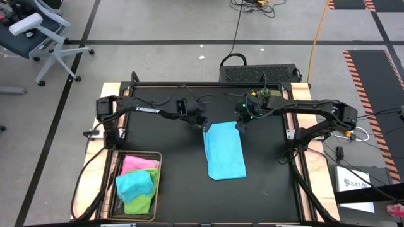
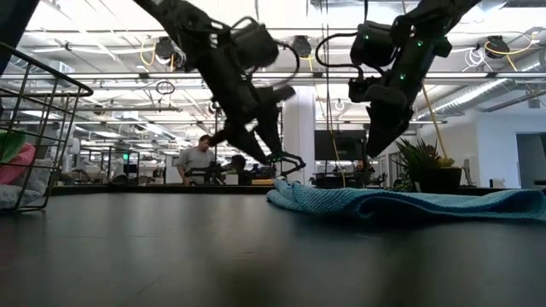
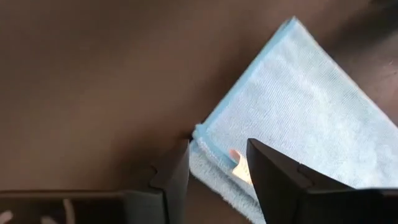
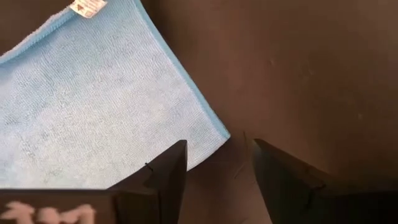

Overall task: Fold microfiber towels
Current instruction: Fold the blue microfiber cloth

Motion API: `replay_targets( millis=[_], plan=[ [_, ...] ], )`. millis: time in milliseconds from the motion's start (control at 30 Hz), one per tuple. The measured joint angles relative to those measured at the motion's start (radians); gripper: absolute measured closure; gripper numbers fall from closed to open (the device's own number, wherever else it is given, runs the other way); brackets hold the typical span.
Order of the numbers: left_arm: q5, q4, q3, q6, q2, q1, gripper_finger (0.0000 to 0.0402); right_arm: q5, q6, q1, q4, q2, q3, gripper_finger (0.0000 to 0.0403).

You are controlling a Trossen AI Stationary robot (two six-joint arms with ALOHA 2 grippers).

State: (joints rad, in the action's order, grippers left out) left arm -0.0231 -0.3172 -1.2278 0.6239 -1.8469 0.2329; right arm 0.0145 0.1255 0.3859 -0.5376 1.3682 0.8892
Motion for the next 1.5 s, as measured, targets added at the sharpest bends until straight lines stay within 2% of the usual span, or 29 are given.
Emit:
replay_targets(
  millis=[300, 833, 1067, 1300, 1500],
  plan=[
    [0.094, 0.059, 0.000, 0.037, -0.096, -0.001, 0.0236, -0.007, 0.015, 0.024, 0.031, 0.008, -0.005, 0.0230],
    [0.132, 0.051, 0.000, 0.044, -0.095, -0.001, 0.0235, 0.071, 0.050, 0.053, 0.084, 0.133, -0.005, 0.0231],
    [0.132, 0.030, 0.000, 0.035, -0.095, 0.003, 0.0236, 0.092, 0.050, 0.053, 0.079, 0.134, -0.005, 0.0232],
    [0.138, -0.098, 0.000, 0.033, -0.095, 0.029, 0.0235, 0.092, 0.047, 0.053, 0.075, 0.134, -0.005, 0.0232],
    [0.183, -0.056, 0.000, 0.053, -0.095, 0.034, 0.0235, 0.092, 0.046, 0.053, 0.092, 0.134, -0.025, 0.0232]
  ],
)
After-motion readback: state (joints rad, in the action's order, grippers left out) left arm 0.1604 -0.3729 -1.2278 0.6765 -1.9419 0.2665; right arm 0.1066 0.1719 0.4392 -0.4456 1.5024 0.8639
